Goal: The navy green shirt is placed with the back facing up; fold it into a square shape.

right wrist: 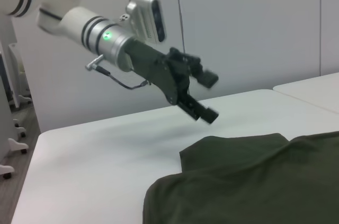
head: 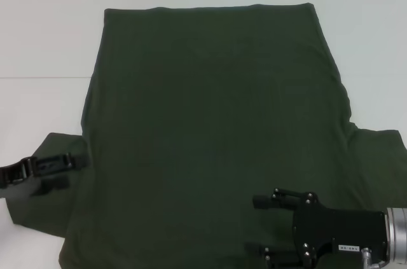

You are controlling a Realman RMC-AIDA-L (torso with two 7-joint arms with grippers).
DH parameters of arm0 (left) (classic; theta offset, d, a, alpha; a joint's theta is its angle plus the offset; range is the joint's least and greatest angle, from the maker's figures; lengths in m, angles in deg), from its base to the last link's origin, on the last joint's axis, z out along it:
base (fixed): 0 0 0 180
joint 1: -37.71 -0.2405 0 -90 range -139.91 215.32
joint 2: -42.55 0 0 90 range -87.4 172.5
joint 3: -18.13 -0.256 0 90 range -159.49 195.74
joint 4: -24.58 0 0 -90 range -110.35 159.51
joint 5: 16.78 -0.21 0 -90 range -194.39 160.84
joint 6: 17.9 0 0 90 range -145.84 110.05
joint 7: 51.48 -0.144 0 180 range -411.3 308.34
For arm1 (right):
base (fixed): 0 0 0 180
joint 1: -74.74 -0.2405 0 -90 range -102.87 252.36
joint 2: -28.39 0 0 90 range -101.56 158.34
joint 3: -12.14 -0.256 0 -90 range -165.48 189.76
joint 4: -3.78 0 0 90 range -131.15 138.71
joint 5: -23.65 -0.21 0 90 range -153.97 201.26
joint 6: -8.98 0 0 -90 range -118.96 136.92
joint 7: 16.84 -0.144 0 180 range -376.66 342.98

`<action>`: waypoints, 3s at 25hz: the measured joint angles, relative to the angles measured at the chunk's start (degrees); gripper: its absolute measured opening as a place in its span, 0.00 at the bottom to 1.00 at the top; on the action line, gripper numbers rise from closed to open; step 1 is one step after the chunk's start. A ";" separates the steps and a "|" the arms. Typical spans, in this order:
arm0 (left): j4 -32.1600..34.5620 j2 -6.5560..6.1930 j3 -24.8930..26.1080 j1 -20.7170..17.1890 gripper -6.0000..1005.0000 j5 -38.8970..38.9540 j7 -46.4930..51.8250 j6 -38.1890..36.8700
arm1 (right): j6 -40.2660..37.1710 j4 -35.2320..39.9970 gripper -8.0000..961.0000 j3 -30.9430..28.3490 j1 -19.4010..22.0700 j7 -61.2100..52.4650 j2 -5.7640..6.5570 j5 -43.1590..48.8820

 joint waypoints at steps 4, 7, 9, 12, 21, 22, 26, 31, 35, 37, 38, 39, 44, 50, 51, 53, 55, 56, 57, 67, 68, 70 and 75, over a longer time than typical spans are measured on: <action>2.62 -0.74 -0.44 1.82 0.88 -8.07 6.58 2.86 | -0.44 0.00 0.92 0.00 -0.29 -0.13 -0.06 0.00; 4.04 -1.20 -0.56 2.79 0.88 -12.54 10.12 4.29 | -1.19 0.00 0.92 -0.03 -0.39 -0.30 -0.08 0.00; 4.69 -1.63 -0.60 3.35 0.88 -15.61 12.27 4.88 | -1.45 0.00 0.92 -0.03 -0.39 -0.32 -0.09 0.00; 5.70 -2.06 -0.63 3.81 0.88 -19.85 15.26 5.18 | -1.47 0.03 0.92 -0.07 -0.31 -0.33 -0.06 0.00; 5.23 -3.24 -0.25 4.67 0.87 -24.14 18.67 7.07 | -2.48 0.32 0.92 -0.10 -0.16 0.06 0.08 0.04; 4.75 -3.30 -0.20 4.89 0.87 -24.29 18.79 7.38 | -2.50 0.32 0.92 -0.10 -0.27 0.13 0.09 0.10; 2.47 -3.58 -0.46 5.75 0.87 -24.44 18.89 9.81 | -2.50 0.56 0.92 -0.02 -0.42 0.62 0.14 0.34; 0.88 -3.90 -0.61 6.36 0.87 -24.60 18.93 11.89 | -2.50 0.62 0.92 0.00 -0.34 1.04 0.17 0.35; -0.13 -4.24 -0.61 6.37 0.86 -24.63 18.94 12.52 | -2.50 0.62 0.92 0.00 -0.34 1.06 0.17 0.36; -0.51 -4.39 -0.59 6.37 0.86 -24.72 18.89 12.58 | -2.50 0.62 0.92 0.00 -0.37 1.07 0.17 0.35; -0.59 -4.42 -0.59 6.37 0.86 -24.76 18.84 12.60 | -2.50 0.62 0.92 0.00 -0.38 1.07 0.17 0.35; -0.64 -4.42 -0.58 6.36 0.86 -24.84 18.78 12.61 | -2.50 0.62 0.92 0.00 -0.39 1.07 0.18 0.35; -1.68 -4.40 -0.76 6.29 0.86 -25.06 18.37 13.51 | -2.50 0.62 0.92 0.00 -0.39 1.08 0.15 0.35; -1.97 -4.18 -1.14 6.36 0.85 -25.86 18.26 14.63 | -2.50 0.53 0.92 0.00 -0.39 1.08 0.09 0.34; -1.98 -4.15 -1.15 6.36 0.85 -25.87 18.25 14.75 | -2.50 0.53 0.92 0.00 -0.39 1.08 0.09 0.32; -2.01 -4.09 -1.17 6.36 0.85 -25.88 18.23 14.76 | -2.51 0.53 0.92 0.00 -0.39 1.08 0.09 0.29; -2.11 -4.03 -1.23 6.36 0.85 -25.88 18.22 14.77 | -2.52 0.53 0.92 0.00 -0.39 1.08 0.08 0.29; -2.14 -4.00 -1.24 6.36 0.85 -25.88 18.20 14.78 | -2.53 0.53 0.92 0.00 -0.39 1.08 0.08 0.29; -2.15 -3.98 -1.27 6.36 0.85 -25.88 18.18 14.78 | -2.55 0.52 0.92 0.00 -0.39 1.08 0.08 0.29; -2.16 -3.37 -1.28 6.66 0.84 -25.77 17.93 14.87 | -2.86 0.53 0.92 0.00 -0.39 1.03 0.08 0.24; -2.17 -3.31 -1.30 6.74 0.84 -25.77 17.89 14.88 | -2.89 0.54 0.92 0.00 -0.39 1.02 0.09 0.24; -2.17 -3.22 -1.30 6.88 0.84 -25.77 17.82 14.90 | -2.92 0.56 0.92 0.00 -0.39 1.01 0.08 0.24; -2.16 -3.11 -1.29 7.16 0.83 -25.30 17.74 14.95 | -2.94 0.57 0.92 0.00 -0.39 1.01 0.08 0.17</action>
